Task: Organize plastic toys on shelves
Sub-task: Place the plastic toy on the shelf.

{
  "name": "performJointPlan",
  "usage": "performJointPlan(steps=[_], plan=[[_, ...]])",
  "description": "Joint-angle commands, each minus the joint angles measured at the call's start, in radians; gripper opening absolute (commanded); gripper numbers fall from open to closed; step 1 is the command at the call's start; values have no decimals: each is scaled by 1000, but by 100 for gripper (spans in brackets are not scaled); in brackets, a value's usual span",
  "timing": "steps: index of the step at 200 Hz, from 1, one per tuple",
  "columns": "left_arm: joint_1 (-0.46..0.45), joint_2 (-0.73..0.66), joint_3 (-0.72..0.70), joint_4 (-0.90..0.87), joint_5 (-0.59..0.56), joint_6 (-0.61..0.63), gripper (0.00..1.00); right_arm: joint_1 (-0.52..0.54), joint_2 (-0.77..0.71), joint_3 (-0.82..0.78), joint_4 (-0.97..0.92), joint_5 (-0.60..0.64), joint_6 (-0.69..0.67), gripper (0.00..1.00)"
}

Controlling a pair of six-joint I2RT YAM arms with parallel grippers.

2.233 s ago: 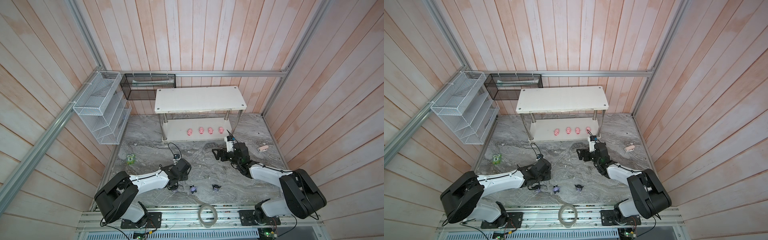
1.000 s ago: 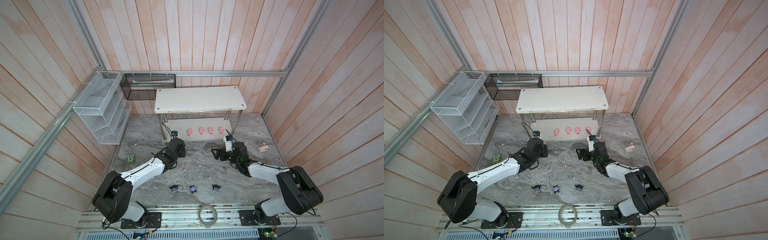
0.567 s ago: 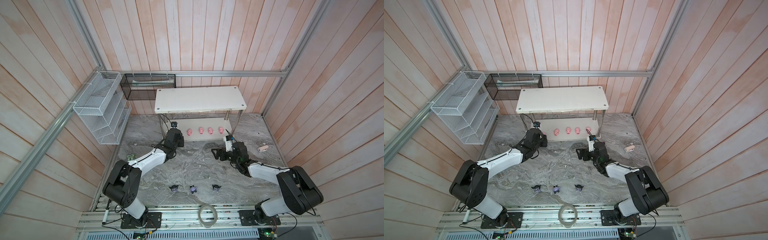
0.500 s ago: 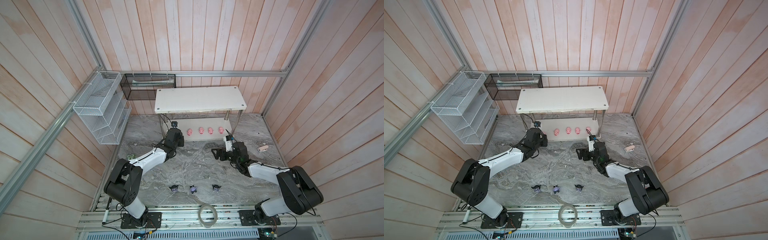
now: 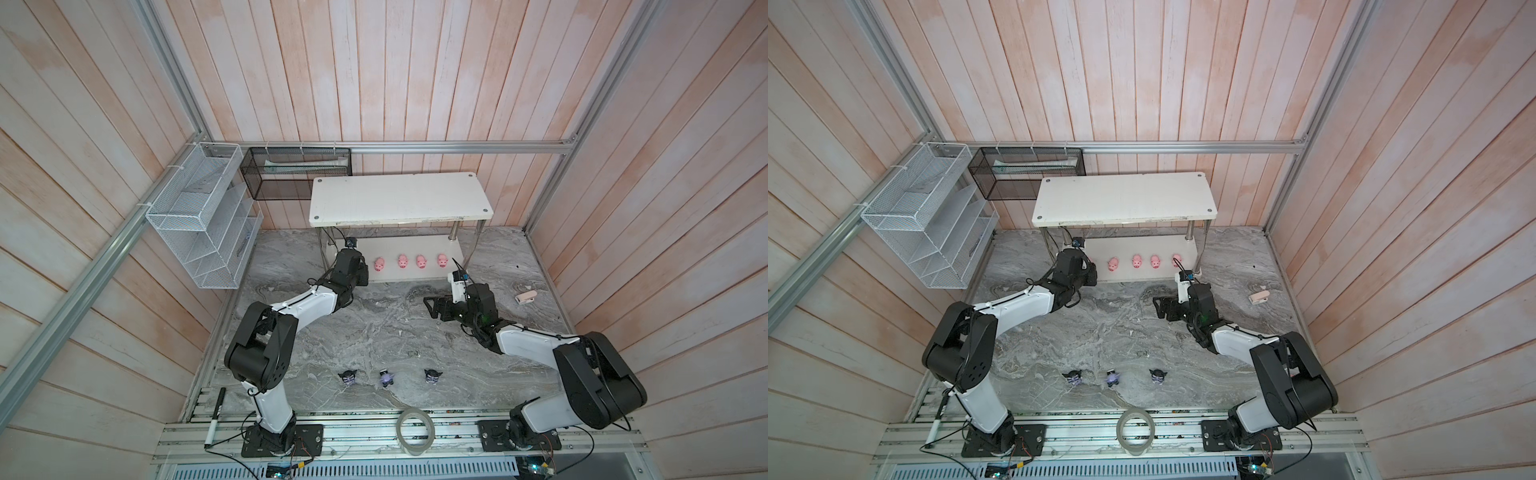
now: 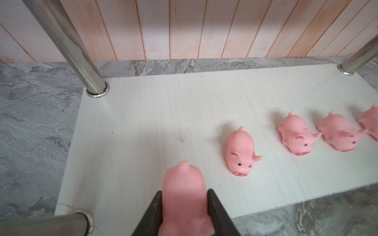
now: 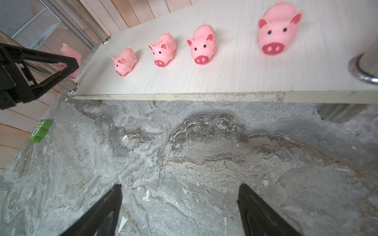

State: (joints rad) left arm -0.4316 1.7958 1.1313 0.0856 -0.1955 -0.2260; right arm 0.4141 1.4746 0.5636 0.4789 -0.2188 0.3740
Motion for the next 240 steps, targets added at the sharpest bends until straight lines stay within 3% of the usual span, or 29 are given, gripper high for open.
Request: performJointPlan(steps=[1,175,240], plan=[[13,34,42,19,1,17,36,-10,13,3,18,4,-4,89],[46,176,122,34,-24,32,36,-17,43,14,16,-3,2,89],[51,176,134,22,-26,27,47,-17,51,25,16,-5,2,89]])
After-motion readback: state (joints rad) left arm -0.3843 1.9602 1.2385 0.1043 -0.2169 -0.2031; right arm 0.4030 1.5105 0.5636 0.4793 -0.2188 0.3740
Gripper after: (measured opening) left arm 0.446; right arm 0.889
